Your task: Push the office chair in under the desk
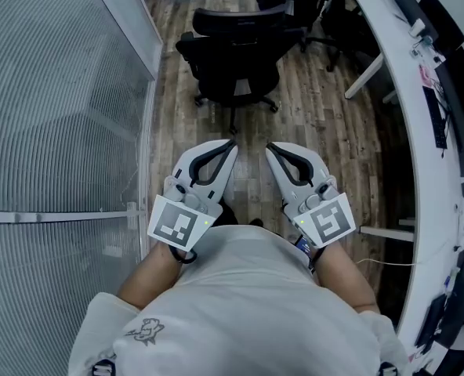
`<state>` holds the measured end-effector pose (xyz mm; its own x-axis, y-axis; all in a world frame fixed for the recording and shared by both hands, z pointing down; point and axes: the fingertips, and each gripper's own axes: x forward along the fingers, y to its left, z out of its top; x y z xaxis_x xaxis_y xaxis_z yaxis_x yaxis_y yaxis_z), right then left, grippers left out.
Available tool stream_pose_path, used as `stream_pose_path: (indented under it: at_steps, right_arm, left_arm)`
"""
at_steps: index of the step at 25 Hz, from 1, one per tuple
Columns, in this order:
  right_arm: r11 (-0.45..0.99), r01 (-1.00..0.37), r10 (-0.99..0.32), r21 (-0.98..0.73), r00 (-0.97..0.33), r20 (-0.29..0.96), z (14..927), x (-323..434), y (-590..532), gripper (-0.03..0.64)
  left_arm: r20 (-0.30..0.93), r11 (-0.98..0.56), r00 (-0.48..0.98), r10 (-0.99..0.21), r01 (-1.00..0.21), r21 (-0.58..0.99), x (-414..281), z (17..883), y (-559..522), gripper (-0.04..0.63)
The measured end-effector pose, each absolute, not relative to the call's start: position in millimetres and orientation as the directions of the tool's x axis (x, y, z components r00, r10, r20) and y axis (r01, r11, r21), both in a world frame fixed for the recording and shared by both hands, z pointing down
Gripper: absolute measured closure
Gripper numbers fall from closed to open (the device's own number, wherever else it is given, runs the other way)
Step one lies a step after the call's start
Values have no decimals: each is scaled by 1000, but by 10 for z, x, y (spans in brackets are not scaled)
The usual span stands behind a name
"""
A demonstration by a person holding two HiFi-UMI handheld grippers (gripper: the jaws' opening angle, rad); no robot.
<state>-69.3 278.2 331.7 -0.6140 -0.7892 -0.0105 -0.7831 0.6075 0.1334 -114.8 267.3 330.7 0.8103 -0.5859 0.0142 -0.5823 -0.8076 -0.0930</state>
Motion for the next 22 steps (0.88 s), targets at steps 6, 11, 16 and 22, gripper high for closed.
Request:
stream_pose_path:
  at_steps: [6,11,16,22]
  right_arm:
    - [616,-780,-786,113,-619,11,3398,-828,2297,614]
    - [626,-773,-778,105,-627,23,3506,-1028,1709,614]
    - [627,-771,-777,111,-629,26,3578,-1264,1060,614]
    - [612,-783,-790,113,-613,28,3512,-1520,406,614]
  left_arm:
    - [16,-804,805,-594,-592,-62,-1320,3362,2161,597]
    - [24,-803,803,-596,-594,-50,-1532,3439,1572,597]
    - [3,-814,814,-580,-580,-12,-1791,3442,920,597]
    - [2,-821,822,-569,-568,-63,-2078,3282,302,597]
